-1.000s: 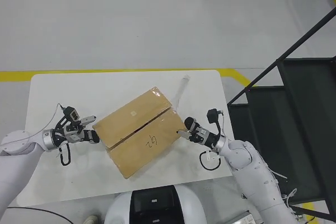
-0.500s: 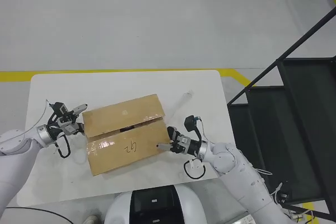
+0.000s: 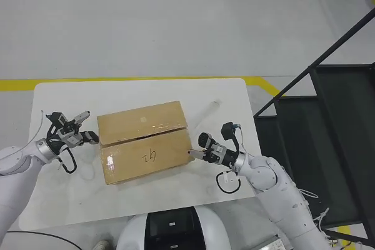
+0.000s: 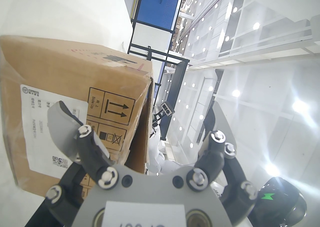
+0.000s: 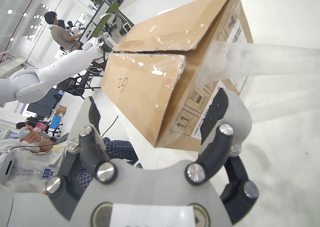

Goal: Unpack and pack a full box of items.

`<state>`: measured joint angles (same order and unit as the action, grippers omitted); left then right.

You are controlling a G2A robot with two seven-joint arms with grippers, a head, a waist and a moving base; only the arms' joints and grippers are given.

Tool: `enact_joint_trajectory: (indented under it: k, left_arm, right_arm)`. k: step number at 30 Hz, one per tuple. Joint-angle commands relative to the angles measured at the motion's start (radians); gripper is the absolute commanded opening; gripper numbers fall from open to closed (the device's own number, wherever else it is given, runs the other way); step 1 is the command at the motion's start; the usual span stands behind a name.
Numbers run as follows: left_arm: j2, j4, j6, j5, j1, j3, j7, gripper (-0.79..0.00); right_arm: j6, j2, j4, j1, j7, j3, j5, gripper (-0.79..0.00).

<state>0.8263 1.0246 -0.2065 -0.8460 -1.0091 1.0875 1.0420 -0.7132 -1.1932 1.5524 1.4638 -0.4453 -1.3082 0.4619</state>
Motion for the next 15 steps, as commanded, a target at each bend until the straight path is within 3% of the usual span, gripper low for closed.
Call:
enact_joint_trajectory:
  k: [1, 9, 15]
  left_arm:
    - [0.003, 0.012, 0.007, 0.003, 0.0, 0.001, -0.007, 0.0]
    - [0.03, 0.031, 0.024, 0.035, 0.063, -0.023, -0.03, 0.0]
    - [0.061, -0.011, 0.03, 0.055, 0.138, -0.061, -0.056, 0.0]
  right_arm:
    - [-0.005, 0.003, 0.01, 0.009, -0.022, 0.002, -0.012, 0.0]
    - [-0.009, 0.017, 0.051, 0.048, -0.083, -0.003, -0.039, 0.0]
    - [-0.011, 0.028, 0.074, 0.082, -0.119, -0.013, -0.072, 0.0]
